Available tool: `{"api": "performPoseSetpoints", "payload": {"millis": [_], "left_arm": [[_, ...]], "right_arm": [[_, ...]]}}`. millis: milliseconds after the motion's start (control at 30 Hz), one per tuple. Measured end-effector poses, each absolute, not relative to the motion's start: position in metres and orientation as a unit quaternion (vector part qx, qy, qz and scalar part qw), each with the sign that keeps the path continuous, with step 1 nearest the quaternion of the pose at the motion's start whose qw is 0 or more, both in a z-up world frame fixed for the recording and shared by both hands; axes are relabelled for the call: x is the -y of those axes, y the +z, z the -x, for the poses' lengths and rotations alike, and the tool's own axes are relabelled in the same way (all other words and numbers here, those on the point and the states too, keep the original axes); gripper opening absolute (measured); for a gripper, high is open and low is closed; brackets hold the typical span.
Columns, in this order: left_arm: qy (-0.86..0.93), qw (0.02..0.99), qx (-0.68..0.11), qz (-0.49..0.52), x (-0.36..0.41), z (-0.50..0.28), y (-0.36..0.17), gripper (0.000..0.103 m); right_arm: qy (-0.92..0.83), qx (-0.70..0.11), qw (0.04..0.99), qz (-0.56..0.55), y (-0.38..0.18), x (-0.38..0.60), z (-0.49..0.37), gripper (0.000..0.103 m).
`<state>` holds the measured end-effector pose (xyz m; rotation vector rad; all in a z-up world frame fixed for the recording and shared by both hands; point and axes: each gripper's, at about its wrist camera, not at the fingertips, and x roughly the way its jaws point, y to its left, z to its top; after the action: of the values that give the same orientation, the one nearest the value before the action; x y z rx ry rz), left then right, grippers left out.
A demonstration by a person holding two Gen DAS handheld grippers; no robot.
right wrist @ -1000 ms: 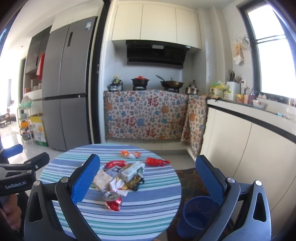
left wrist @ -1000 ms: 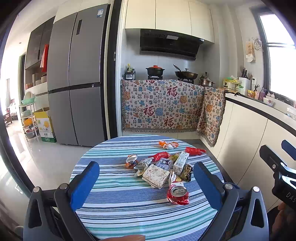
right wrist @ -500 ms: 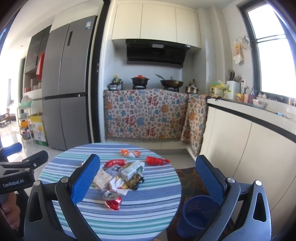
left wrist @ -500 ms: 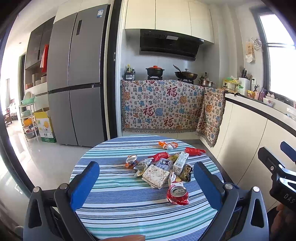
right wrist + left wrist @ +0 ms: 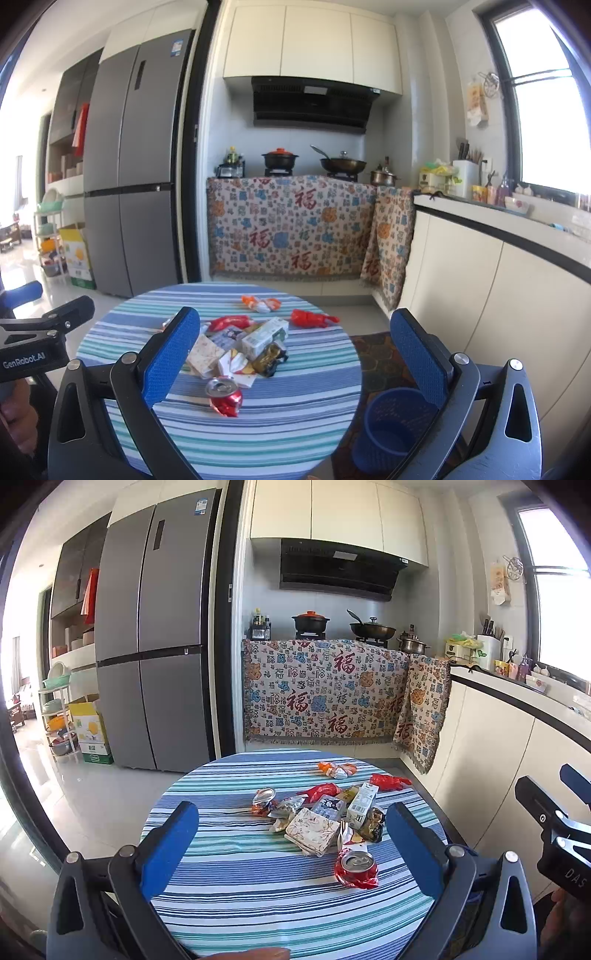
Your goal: Collect trash
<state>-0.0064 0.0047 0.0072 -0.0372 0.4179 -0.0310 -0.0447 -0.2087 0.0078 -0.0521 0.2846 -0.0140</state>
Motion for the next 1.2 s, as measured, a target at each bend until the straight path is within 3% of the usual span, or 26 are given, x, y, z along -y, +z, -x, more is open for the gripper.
{"api": "performPoseSetpoints", "payload": {"millis": [1200], "left_arm": [[-0.012, 0.978, -0.207, 0.021, -0.0090, 0.0053, 0.0076, 0.103]], "right_arm": [[-0.004, -0.160, 0.987, 0.031, 0.0007, 0.2074, 0.0377, 0.103]]}}
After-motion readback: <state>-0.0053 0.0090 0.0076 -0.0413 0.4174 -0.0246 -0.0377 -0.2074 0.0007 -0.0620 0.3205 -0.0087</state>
